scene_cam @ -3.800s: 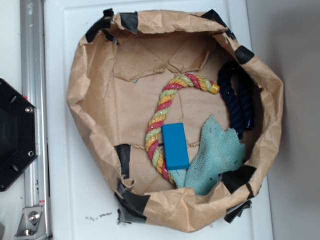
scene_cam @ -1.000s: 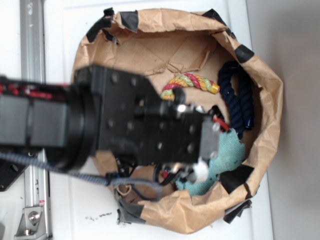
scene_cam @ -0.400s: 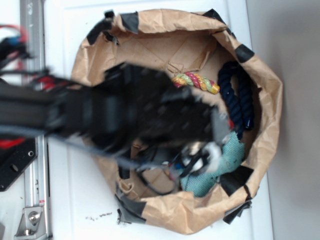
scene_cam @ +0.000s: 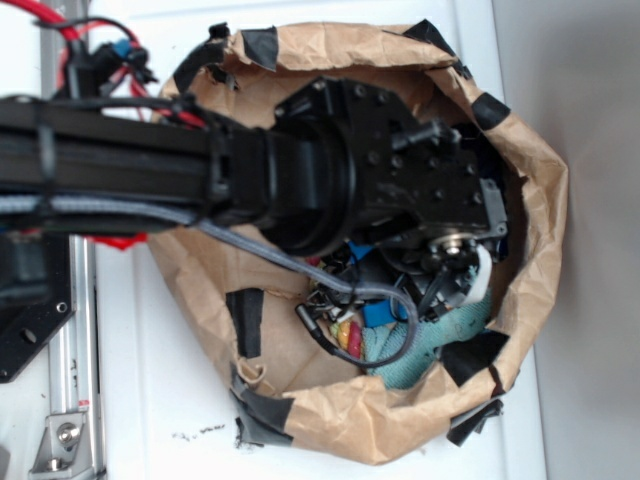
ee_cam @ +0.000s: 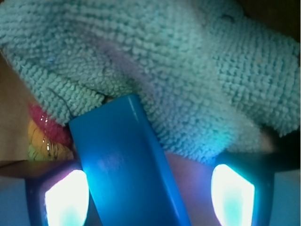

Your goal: Grab the blue block.

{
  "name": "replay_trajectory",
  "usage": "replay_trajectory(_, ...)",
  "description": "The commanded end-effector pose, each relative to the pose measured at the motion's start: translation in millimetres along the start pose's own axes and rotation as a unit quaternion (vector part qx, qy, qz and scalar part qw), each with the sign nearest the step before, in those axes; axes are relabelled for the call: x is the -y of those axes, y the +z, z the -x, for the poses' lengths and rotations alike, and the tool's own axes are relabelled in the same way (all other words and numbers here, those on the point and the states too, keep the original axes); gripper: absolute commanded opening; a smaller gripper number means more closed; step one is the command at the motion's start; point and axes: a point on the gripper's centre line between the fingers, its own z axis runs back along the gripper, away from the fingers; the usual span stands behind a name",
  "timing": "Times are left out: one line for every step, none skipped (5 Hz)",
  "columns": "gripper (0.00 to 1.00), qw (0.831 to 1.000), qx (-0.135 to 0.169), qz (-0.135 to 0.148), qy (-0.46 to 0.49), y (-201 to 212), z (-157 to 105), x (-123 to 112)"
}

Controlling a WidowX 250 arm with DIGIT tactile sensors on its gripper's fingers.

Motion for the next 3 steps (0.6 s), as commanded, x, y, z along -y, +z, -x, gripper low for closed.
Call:
replay_trajectory(1.00, 0.999, -0.013, 0.038, -0.017, -25, -6, 33)
replay_trajectory(1.00, 0.996, -0.052, 0.059, -0.044, -36, -5, 62)
replay_trajectory(1.00, 0.993, -0.063, 0.086, -0.059, -40, -4, 74)
